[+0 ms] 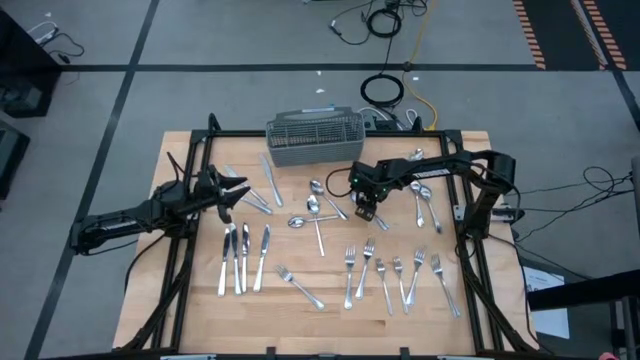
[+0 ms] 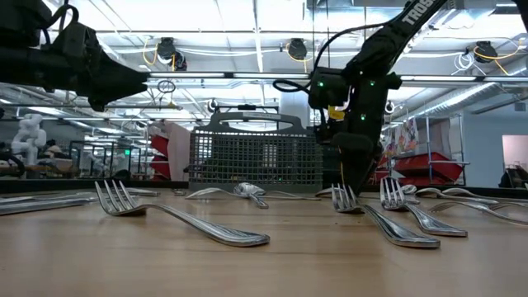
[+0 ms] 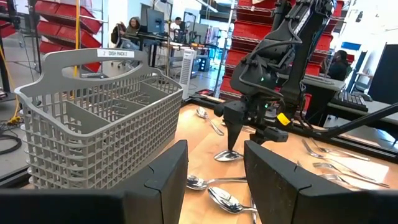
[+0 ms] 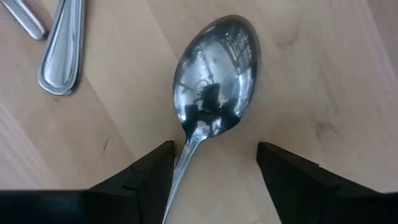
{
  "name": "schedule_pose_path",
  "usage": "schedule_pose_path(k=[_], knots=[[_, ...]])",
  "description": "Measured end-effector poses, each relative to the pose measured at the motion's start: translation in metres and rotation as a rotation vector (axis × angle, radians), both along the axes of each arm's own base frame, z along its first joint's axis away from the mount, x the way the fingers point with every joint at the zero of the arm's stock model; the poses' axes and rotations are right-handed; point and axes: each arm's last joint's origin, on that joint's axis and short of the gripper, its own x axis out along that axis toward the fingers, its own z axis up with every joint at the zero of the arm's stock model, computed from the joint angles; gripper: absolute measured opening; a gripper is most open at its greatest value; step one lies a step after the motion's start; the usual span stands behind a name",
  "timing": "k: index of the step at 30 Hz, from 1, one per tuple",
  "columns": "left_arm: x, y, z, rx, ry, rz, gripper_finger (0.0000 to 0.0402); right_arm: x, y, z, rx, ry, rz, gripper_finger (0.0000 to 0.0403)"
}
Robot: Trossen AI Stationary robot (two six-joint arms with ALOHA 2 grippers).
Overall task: Sort silverware
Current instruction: Put the silver spoon into the gray utensil holder
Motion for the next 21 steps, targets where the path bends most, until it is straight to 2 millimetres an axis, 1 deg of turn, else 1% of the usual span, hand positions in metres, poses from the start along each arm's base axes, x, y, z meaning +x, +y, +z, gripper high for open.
schedule_pose_path(k=[3,10,11,16,21], knots=[[0.0000,0.0000,-0.0001,0.000,0.001,0.000,0.0164,0.0000,-0.0006,-0.0003,-0.007,0.001,-0.003,0.0165],[0.0000,0.0000,-0.0004,0.000,0.005,0.000,0.0164,0.0010,-0.0009,-0.0006,-0.009,-0.009,0.004,0.0019],[0.0000,0.0000,-0.0005,0.000,0.005,0.001,0.0164,0.0011,-0.0010,-0.0008,-0.010,-0.008,0.006,0.0011],[0.0000,0.0000,-0.0005,0.000,0.006,0.000,0.0164,0.0010,-0.0010,-0.0009,-0.014,-0.007,-0.002,0.0007],[0.0000,0.0000,-0.0012,-0.002,0.013,0.000,0.0164,0.0030,0.0025,0.0024,-0.060,-0.024,0.002,0.0003]])
